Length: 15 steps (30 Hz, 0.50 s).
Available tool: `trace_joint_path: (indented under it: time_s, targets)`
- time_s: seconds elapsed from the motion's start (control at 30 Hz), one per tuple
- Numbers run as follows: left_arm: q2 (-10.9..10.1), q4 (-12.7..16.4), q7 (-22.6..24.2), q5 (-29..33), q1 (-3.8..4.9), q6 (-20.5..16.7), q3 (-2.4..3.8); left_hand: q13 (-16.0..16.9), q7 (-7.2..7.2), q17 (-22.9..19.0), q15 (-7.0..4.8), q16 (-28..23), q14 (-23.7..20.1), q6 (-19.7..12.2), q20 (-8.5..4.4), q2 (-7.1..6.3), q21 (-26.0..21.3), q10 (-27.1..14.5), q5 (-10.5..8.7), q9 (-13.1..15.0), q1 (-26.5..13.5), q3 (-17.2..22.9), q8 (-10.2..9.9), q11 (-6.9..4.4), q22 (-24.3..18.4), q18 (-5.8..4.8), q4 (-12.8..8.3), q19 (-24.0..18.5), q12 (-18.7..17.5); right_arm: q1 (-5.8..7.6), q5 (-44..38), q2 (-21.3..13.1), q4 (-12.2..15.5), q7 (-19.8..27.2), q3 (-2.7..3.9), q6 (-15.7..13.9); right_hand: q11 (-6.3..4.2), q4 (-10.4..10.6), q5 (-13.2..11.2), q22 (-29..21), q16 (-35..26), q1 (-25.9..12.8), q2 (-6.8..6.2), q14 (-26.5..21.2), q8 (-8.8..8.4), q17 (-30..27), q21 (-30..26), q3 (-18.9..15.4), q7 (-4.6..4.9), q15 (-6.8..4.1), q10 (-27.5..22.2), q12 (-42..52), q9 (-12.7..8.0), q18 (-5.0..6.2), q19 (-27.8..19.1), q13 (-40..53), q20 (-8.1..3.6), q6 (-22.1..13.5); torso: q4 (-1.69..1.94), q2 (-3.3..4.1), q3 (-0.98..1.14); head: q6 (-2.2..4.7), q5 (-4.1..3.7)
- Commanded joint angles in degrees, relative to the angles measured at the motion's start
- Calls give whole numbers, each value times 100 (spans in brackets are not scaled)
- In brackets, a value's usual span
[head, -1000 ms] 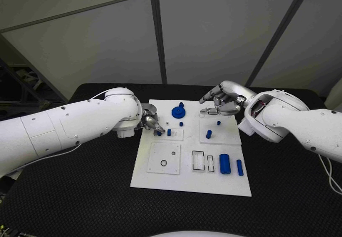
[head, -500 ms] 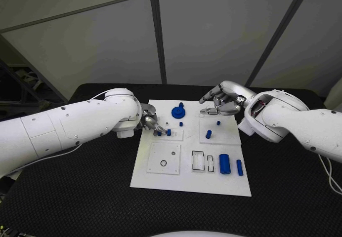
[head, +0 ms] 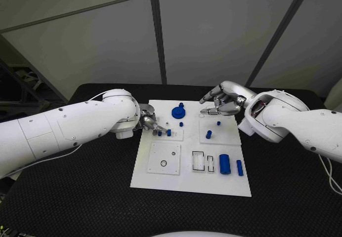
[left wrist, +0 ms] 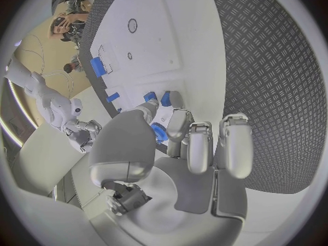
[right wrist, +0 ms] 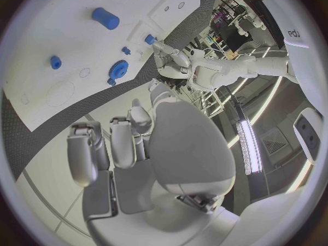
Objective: Assemble the parts on the task board
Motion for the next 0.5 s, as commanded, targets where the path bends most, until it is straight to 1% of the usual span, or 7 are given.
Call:
trace_joint_path:
  time_s: [0.03,0.1,0.3,0.37,0.4,0.47,0.5]
  targets:
    - [-31,9,-44,-10,6,-143,67,109,0,1360,-37,-41,544,-4,-26,-36,-31,6,-21,6,63,-8,-11,-22,643,-93,44,-2,-43,11,-7,3,-19,37,3,2,-3,3,35,1399,-23,-6,6,224,-39,-9,-16,20,13,-44,-24,-32,-5,-11,534,-5,-31,33,2,-3,4,1,4]
    - [-52,17,-8,-10,6,-196,130,59,8,1311,-28,-87,530,-37,-21,-47,-77,-37,-21,0,101,-30,-34,-18,593,-79,56,-40,-145,10,-7,6,-28,39,3,2,-3,3,35,1399,-23,-6,6,224,-39,-9,-16,20,13,-44,-24,-32,-5,-11,534,-5,-31,33,4,-2,5,10,-1]
    - [-144,65,68,21,6,-352,282,-148,56,1155,7,-241,483,-167,7,-68,-252,-222,-21,-50,201,-92,-135,20,410,-27,65,-177,-563,10,-7,12,-44,42,3,3,-3,3,35,1399,-23,-6,6,224,-39,-9,-16,20,13,-44,-24,-32,-5,-11,534,-5,-31,33,3,-1,7,17,-6]
    - [-178,83,123,57,7,-442,321,-319,81,1063,25,-334,455,-211,23,-71,-350,-350,-23,-93,238,-112,-187,42,310,1,64,-250,-892,10,-7,11,-46,43,3,1,-3,3,35,1399,-23,-6,6,224,-39,-9,-16,20,13,-44,-24,-32,-5,-11,534,-5,-31,33,4,-1,5,17,-7]
    - [-196,91,169,111,9,-514,337,-428,101,963,41,-435,423,-246,34,-73,-461,-435,-23,-125,272,-120,-224,57,194,34,64,-333,-1098,10,-7,11,-48,44,3,-1,-3,3,35,1399,-23,-6,6,224,-39,-9,-16,20,13,-44,-24,-32,-5,-11,534,-5,-31,33,4,-1,3,17,-7]
    - [-232,101,327,298,14,-683,363,-778,176,682,95,-734,328,-395,83,-71,-778,-712,-25,-253,393,-117,-368,125,-124,116,69,-557,-1740,10,-7,12,-50,44,3,-3,-3,3,35,1399,-23,-6,6,224,-39,-9,-16,20,13,-44,-24,-32,-5,-11,534,-5,-31,33,5,2,6,18,-9]
    - [-247,104,419,399,17,-775,371,-890,200,584,123,-842,298,-411,98,-79,-895,-786,-18,-301,417,-129,-404,137,-236,147,68,-630,-1927,10,-7,13,-51,45,3,-3,-3,3,35,1399,-23,-6,6,224,-39,-9,-16,20,13,-44,-24,-32,-5,-11,534,-5,-31,33,5,2,7,20,-9]
